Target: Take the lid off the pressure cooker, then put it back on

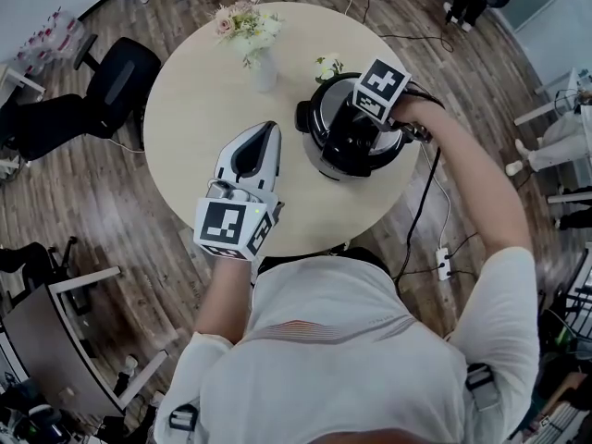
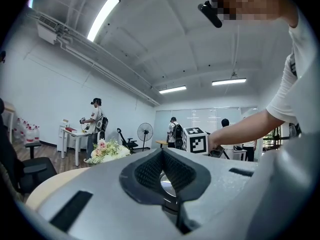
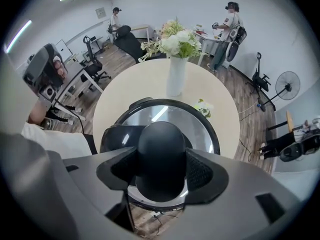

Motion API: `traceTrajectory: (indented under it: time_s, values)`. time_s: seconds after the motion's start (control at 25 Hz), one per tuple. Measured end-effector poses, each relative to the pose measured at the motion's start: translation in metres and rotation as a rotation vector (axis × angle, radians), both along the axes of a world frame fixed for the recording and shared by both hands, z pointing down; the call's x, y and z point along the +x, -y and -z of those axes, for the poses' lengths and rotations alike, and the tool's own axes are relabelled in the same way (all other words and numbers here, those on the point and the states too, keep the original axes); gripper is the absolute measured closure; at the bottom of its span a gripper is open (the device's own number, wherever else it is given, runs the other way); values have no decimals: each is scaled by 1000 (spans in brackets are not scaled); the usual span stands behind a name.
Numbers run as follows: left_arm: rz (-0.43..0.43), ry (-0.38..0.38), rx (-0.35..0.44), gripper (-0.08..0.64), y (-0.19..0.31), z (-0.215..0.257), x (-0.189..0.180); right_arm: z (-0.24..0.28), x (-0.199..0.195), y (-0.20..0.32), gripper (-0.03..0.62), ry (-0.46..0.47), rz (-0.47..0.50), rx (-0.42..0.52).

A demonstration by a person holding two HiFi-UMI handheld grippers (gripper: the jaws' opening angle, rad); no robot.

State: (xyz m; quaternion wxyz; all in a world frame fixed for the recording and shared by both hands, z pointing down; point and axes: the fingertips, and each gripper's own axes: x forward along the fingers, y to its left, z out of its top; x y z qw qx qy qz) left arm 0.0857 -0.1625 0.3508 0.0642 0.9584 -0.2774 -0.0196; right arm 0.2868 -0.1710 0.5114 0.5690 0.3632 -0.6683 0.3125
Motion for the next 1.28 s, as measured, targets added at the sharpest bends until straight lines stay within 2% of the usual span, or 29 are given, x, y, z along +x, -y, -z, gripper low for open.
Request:
traceTrajectory:
  time_s: [0.28,0.36,0.52,0.64,0.84,1.08,1.16,1.28]
  values:
    - [2,13,-6,554,1,-2,2,2,-3,-1,301,75,117,13]
    - [5,17,-7,554,1,-2,2,2,-4,-3,301,38,225,-5]
    - [18,26,-8,554,0,-5,1,0,-6,-10,304,-41,512,-45]
    - [33,29,-12,554,-1,-6,-3,0,-8,-12,301,-38,598,-50]
    - [52,32,-21,554,0,-9,-6,-1,-10,-10,298,9,572,-19]
    - [47,20,-21,554,0,-5,1,7,-11,-11,296,0,551,43]
    - [45,18,-14,554,0,-2,5,21,-13,-11,296,35,522,110]
    - [37,17,-3,554,0,4,10,60,-17,-6,298,104,427,330]
